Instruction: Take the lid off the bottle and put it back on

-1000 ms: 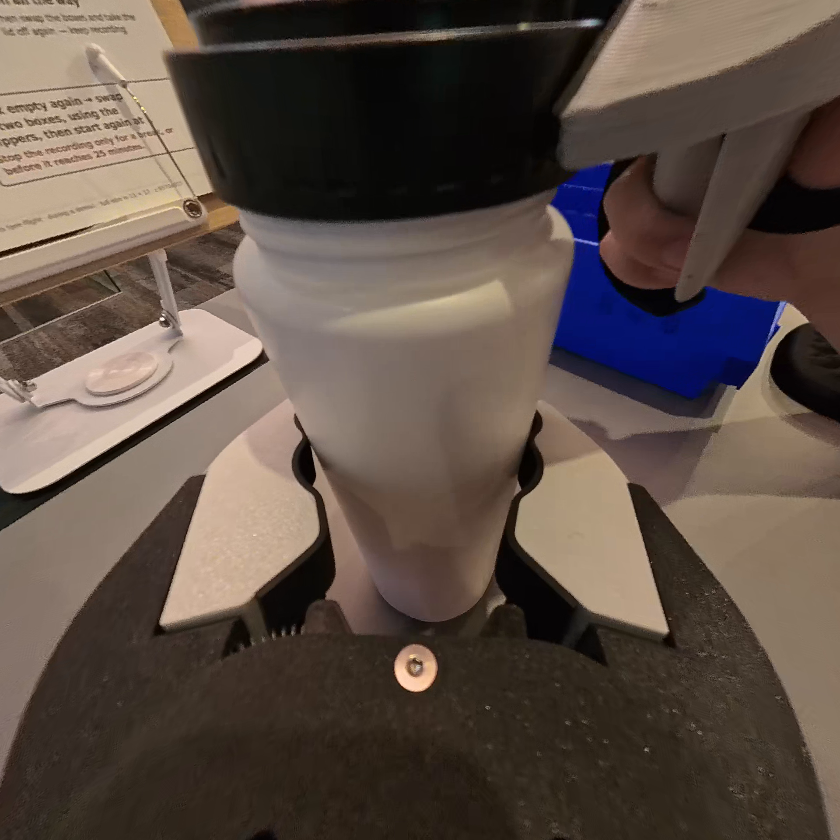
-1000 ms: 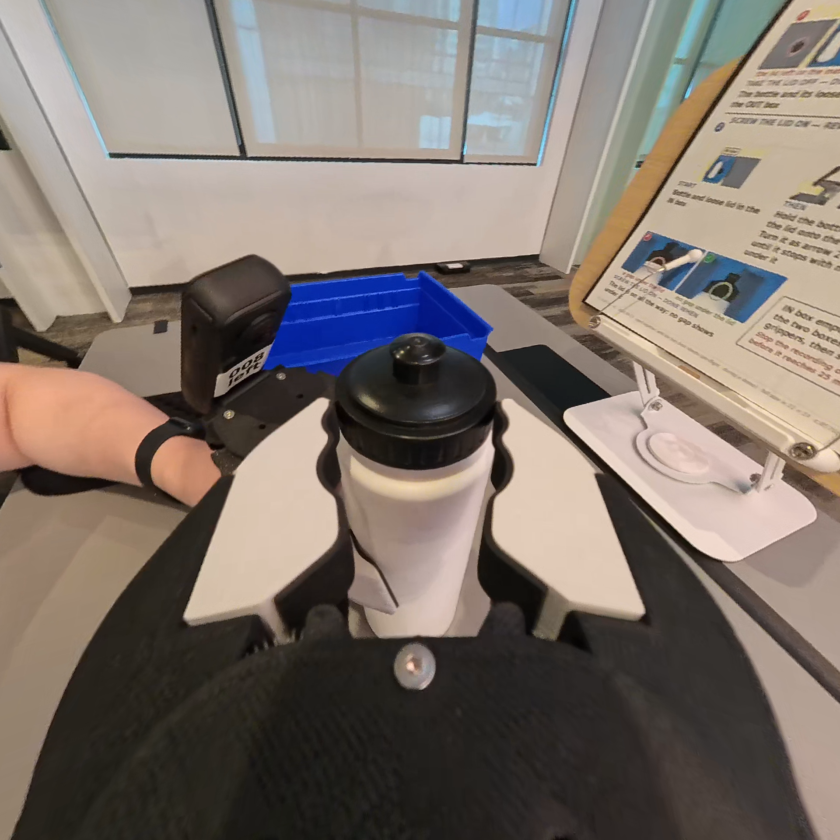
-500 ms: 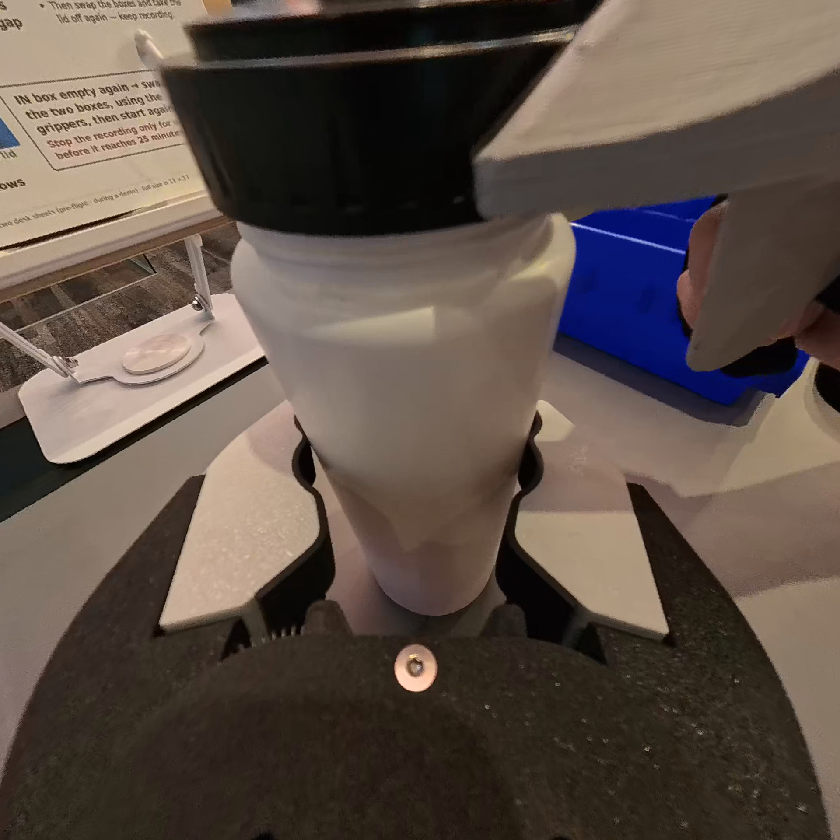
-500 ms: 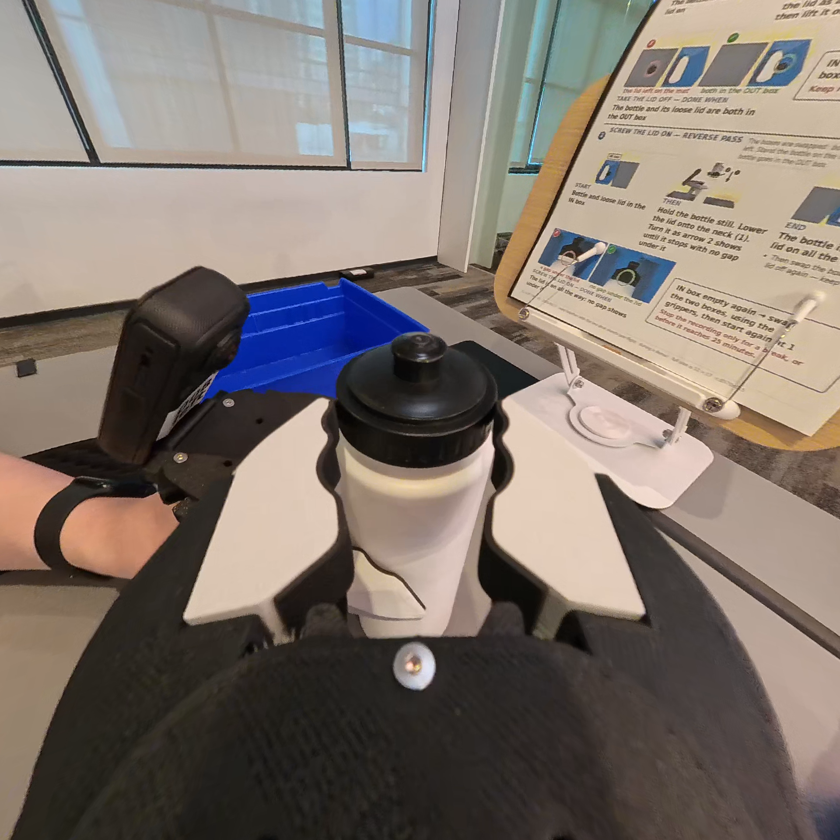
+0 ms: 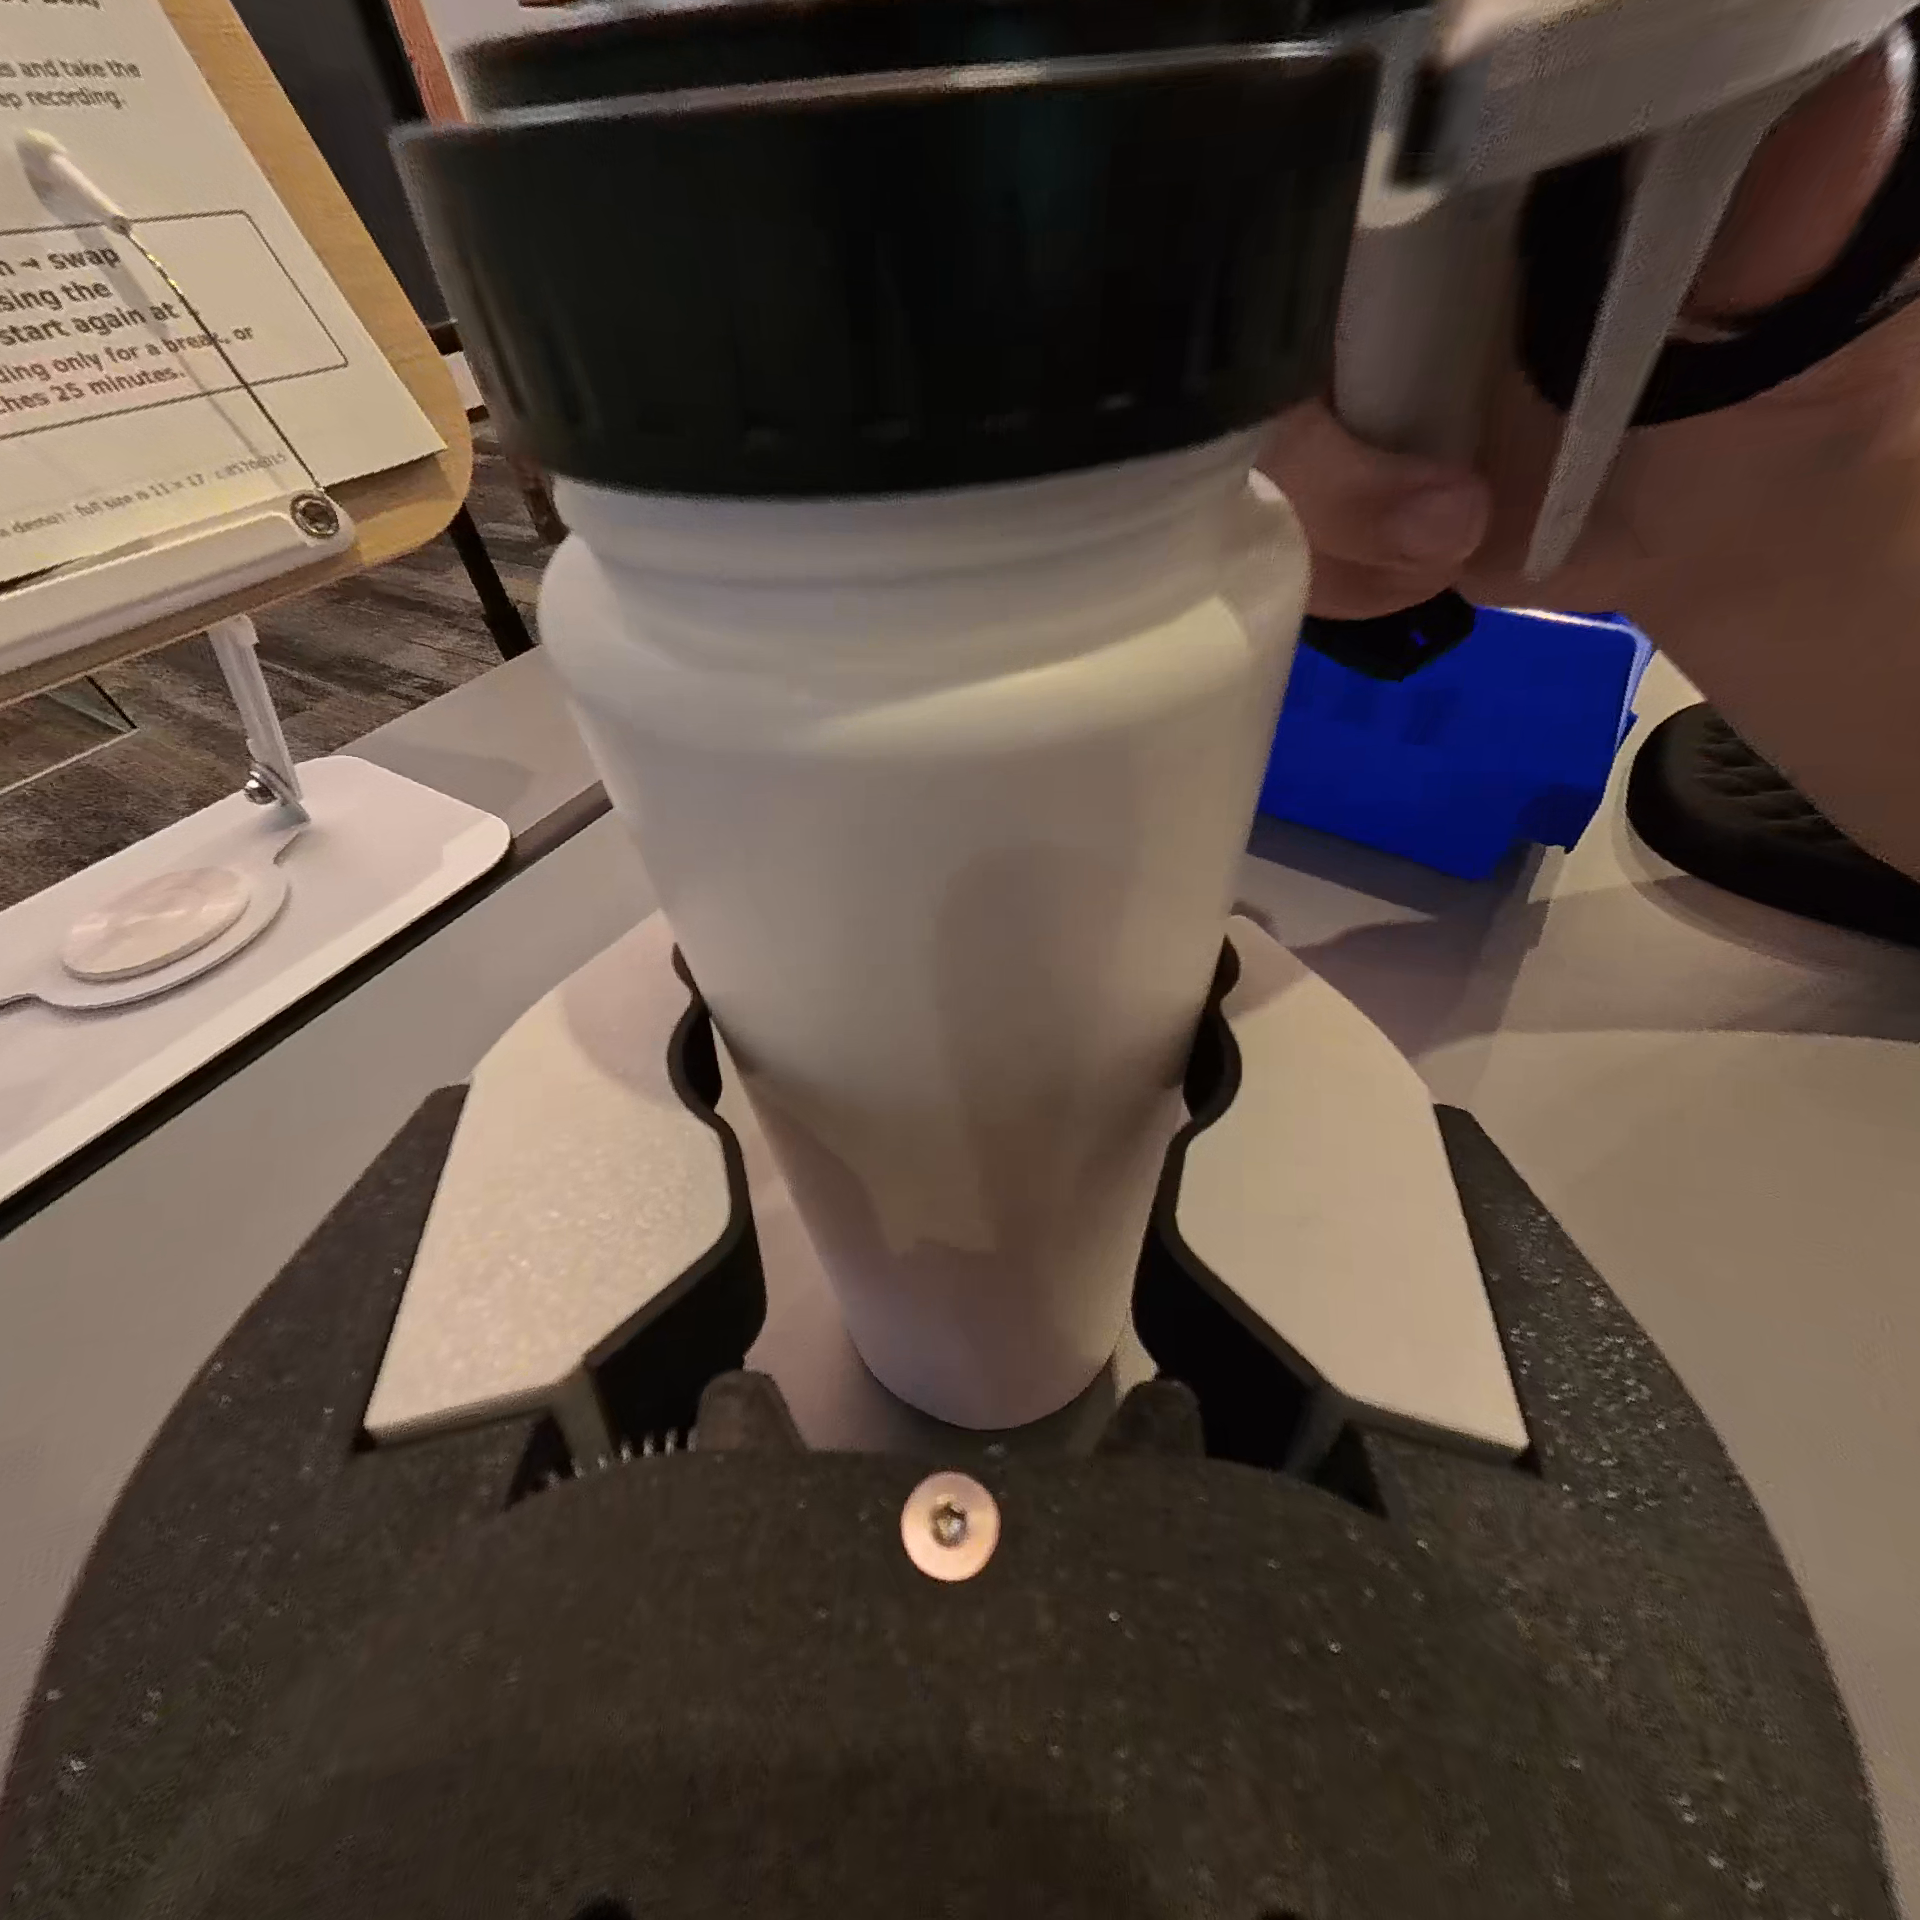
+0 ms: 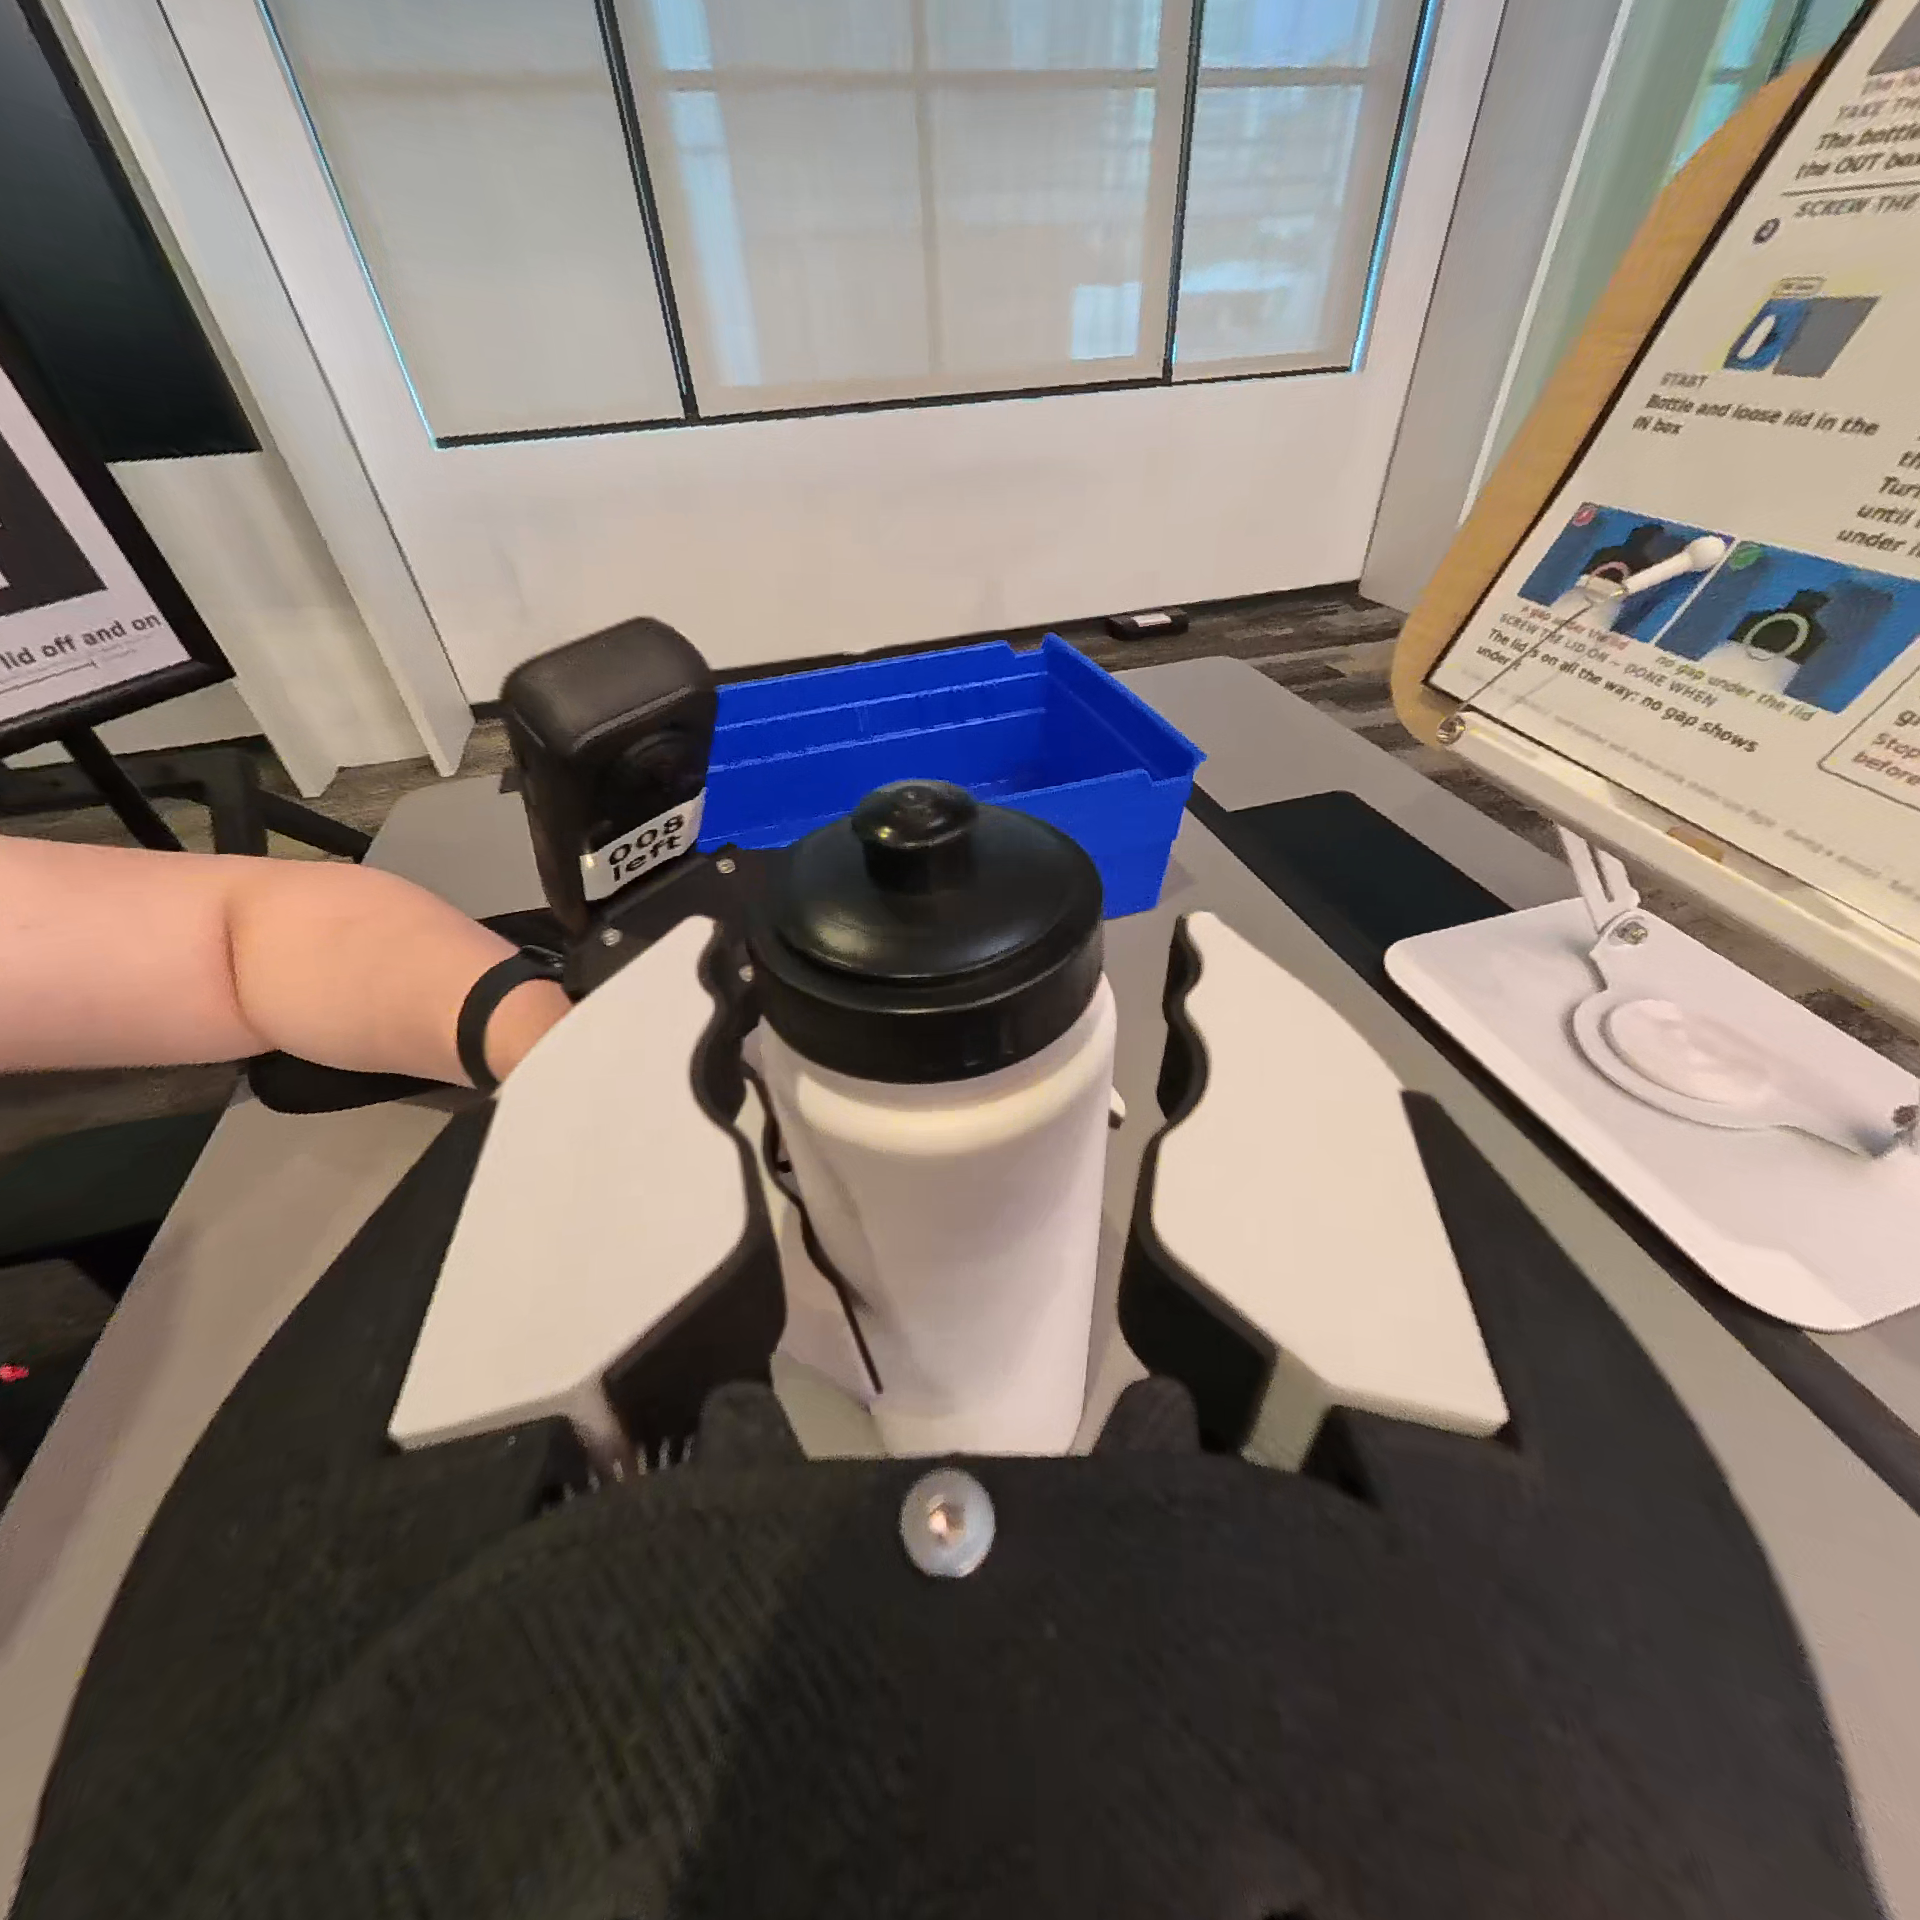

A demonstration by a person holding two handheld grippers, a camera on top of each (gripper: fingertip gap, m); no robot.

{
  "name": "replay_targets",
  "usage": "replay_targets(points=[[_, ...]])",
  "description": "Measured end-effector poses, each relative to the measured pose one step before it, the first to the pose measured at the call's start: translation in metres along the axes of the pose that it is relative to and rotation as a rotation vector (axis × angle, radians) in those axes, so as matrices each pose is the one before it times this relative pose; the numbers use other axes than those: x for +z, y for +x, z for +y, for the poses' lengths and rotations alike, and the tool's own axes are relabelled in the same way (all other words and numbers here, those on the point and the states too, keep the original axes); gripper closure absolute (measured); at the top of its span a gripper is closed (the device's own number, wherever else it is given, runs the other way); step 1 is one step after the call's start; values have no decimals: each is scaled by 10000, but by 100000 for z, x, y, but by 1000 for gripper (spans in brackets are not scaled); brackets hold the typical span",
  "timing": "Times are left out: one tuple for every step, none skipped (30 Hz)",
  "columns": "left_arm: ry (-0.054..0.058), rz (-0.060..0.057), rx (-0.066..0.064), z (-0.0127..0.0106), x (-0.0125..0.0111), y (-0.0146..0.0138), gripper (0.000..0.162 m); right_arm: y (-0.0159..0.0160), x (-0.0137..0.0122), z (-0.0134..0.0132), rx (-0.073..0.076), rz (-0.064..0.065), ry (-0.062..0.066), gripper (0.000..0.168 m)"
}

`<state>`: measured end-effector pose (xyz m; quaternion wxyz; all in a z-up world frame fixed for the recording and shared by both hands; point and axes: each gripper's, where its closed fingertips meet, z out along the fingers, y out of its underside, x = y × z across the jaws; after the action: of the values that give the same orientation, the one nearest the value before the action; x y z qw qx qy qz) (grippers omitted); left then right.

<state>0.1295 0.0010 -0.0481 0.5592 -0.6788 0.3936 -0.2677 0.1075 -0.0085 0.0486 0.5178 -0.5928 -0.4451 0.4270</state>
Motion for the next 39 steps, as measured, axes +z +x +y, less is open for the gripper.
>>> replay_targets(points=[[-8, 1, 0, -6, 16, 17, 73, -15, 115, 138, -29, -7, -31, 89], [-18, -19, -11, 10, 4, -29, 73, -255, 92, 61, -57, -121, -28, 93], [-26, -33, -17, 8, 9, -47, 72, -168, 53, 14, -99, -29, -18, 101], [-21, -58, -21, 16, -6, -78, 72, 48, 47, -15, -125, 145, -13, 101], [-20, -73, -20, 2, 0, -94, 73, 32, 59, -22, -105, 144, 6, 101], [-33, -112, 2, 26, -8, -122, 73, 34, 71, -16, -50, 144, 23, 101], [-43, -155, 11, 31, -31, -169, 73, 55, 105, -7, 4, 156, 37, 101], [-66, -206, -36, 47, -26, -221, 73, 75, 132, -12, 53, 176, 64, 101], [-89, -243, -44, 55, -47, -236, 73, 79, 166, -10, 88, 204, 85, 101], [-71, -192, -64, 48, -36, -209, 73, 84, 163, -3, 97, 245, 90, 101], [-42, -127, -75, 31, -36, -177, 73, 75, 156, -13, 80, 274, 76, 101], [-39, -114, -34, 37, -37, -181, 73, 51, 132, -1, 48, 278, 38, 101], [-41, -103, -19, 34, -29, -144, 73, 17, 100, -7, 12, 280, -2, 101], [-48, -96, -17, 31, -36, -109, 73, 24, 69, 12, -7, 285, -24, 101], [-37, -95, -16, 21, -18, -73, 73, 12, 41, 11, -26, 288, -30, 101], [-22, -92, -22, 12, -11, -56, 73, 11, 20, 8, -9, 291, -20, 101], [-24, -64, -17, 12, 0, -23, 73, 24, 10, 3, 34, 282, 0, 101], [-23, -35, -9, 10, 8, -12, 73, 15, -9, 1, 31, 255, 11, 101], [-3, -17, 1, 2, -2, -9, 73, -1, 10, 22, -6, 205, -7, 101], [11, -6, 5, -2, -3, 4, 73, -3, 18, 60, -60, 144, -56, 100], [10, 16, 12, -9, -6, 13, 73, -16, 23, 60, -174, 72, -91, 100], [11, 48, 18, -10, 1, 14, 73, -58, 20, 29, -316, -57, -95, 100], [23, 72, 16, -4, -15, 20, 73, -154, 25, -12, -398, -225, -89, 98], [24, 83, 22, -1, -5, 53, 73, -204, -23, -73, -366, -351, -52, 94], [26, 112, 54, -12, -14, 89, 73, -255, -111, -141, -264, -460, 12, 89], [30, 98, 55, -17, -17, 92, 73, -230, -187, -110, -111, -488, 22, 87], [57, 125, 33, -24, -15, 111, 73, -83, -220, -28, 45, -412, 9, 86], [57, 139, 61, -33, 0, 151, 73, -63, -206, -63, 134, -376, 86, 86], [21, 69, 24, -12, 3, 61, 73, 24, -173, -68, 175, -279, 127, 87], [25, 93, -1, -19, 18, 94, 73, 203, -101, 87, 179, -126, 40, 87], [42, 137, -4, -35, 39, 161, 73, 127, -48, 147, 131, -138, -11, 87], [23, 41, -26, -7, 18, 46, 73, 43, -20, 127, 94, -153, 3, 87], [15, 68, -23, -22, 23, 89, 73, 153, -26, 78, 90, -45, 31, 87], [30, 103, 10, -20, 21, 151, 73, 186, -37, -10, 103, 15, 93, 87], [14, 39, 36, -15, 15, 103, 73, 59, -33, -85, 126, -45, 134, 88], [2, 24, 26, -8, 2, 76, 73, -51, -11, -58, 126, -102, 97, 92], [-4, 24, 27, -13, 9, 72, 73, -117, 20, 49, 83, -120, -1, 98], [-11, -10, 2, 12, -5, 14, 73, -77, 42, 101, 10, -65, -77, 101], [0, -5, -6, -3, 8, 3, 73, 11, -9, 32, -88, 54, -49, 100]])
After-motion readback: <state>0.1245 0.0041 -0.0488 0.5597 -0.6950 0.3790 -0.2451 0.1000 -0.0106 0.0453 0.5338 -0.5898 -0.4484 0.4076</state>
